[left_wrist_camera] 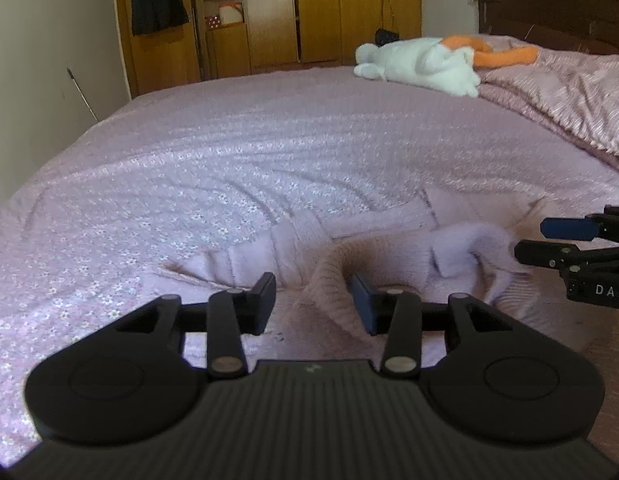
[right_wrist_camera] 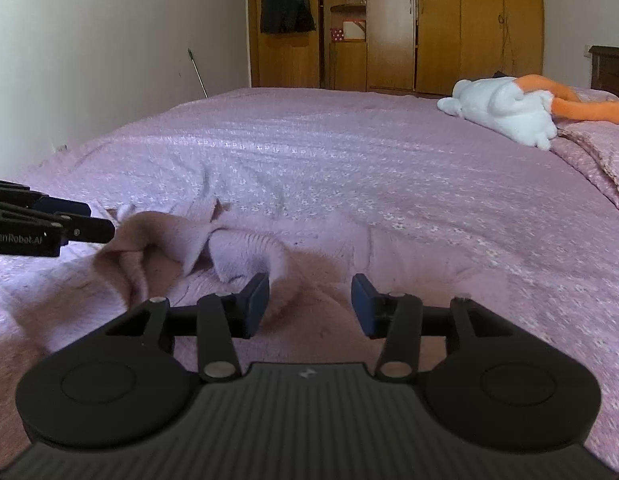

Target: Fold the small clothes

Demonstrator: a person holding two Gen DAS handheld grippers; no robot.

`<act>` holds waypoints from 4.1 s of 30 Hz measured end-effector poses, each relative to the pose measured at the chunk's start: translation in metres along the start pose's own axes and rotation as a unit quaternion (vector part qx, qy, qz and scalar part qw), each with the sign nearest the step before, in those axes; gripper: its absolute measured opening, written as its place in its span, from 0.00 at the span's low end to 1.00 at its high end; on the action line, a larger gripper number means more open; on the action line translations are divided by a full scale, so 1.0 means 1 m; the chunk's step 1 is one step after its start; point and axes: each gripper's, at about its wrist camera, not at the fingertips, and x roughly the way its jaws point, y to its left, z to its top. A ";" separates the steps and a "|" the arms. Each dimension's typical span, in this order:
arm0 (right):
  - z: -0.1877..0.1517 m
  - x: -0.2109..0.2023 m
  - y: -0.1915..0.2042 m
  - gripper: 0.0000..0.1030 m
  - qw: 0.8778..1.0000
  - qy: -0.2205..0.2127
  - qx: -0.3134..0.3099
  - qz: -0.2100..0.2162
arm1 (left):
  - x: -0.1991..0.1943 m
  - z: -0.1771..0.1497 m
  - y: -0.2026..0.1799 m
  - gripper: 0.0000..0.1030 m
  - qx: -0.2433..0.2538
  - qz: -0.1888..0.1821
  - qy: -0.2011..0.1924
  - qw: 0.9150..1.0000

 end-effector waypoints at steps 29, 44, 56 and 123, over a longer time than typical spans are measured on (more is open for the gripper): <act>-0.051 -0.014 0.057 0.42 0.988 0.021 -0.135 0.065 | -0.012 -0.069 -0.055 0.38 0.121 -0.063 0.018 0.990; 0.022 -0.009 -0.018 0.12 0.996 -0.062 -0.064 -0.032 | -0.009 0.001 0.040 0.10 0.034 0.014 -0.056 0.998; 0.022 0.069 -0.093 0.12 0.994 0.027 -0.004 -0.105 | 0.060 0.011 0.115 0.10 -0.040 0.066 0.003 0.997; -0.083 -0.030 -0.150 0.79 0.923 0.064 0.373 0.069 | -0.055 -0.055 0.079 0.41 -0.149 0.051 0.155 0.975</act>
